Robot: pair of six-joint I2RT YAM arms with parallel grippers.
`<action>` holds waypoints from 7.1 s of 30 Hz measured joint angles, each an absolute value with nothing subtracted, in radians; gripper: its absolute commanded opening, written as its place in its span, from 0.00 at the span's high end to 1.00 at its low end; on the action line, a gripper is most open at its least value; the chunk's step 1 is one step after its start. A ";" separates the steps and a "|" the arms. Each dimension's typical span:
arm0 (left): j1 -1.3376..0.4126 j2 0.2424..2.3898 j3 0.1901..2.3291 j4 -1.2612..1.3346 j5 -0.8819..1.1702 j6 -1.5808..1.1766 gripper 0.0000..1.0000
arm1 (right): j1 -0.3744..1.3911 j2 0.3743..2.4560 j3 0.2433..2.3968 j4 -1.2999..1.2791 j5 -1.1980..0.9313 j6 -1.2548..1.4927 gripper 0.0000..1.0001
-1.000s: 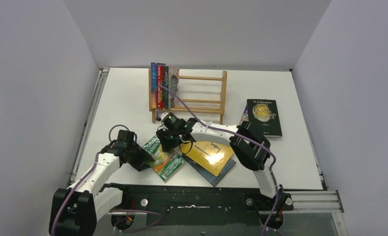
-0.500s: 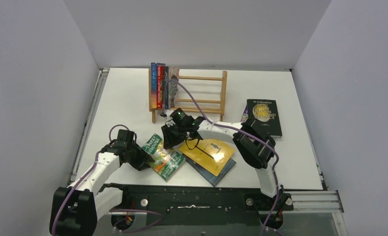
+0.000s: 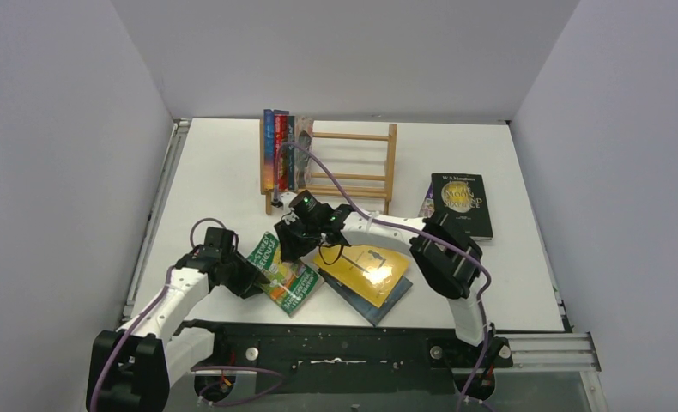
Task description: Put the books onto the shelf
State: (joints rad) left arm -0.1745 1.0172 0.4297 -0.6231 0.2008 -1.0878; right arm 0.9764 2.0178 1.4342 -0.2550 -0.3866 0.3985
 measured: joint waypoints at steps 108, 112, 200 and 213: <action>-0.464 1.895 1.683 -0.275 -0.200 -0.149 1.00 | 0.516 1.198 1.357 -0.642 0.006 0.532 0.25; -0.473 1.900 1.656 -0.240 -0.228 -0.145 0.84 | 0.516 1.199 1.357 -0.646 0.008 0.543 0.25; -0.456 1.543 0.602 0.075 0.430 -1.071 0.51 | 0.295 1.343 0.478 0.187 -0.702 0.925 0.59; -0.456 1.541 0.601 0.101 0.431 -1.089 0.32 | 0.379 1.322 0.626 -0.122 -0.520 0.731 0.37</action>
State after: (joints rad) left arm -0.4564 1.5406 0.6010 0.1009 0.4313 -1.0889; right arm 0.3794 1.3220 0.6258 -0.1223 -0.5201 0.7307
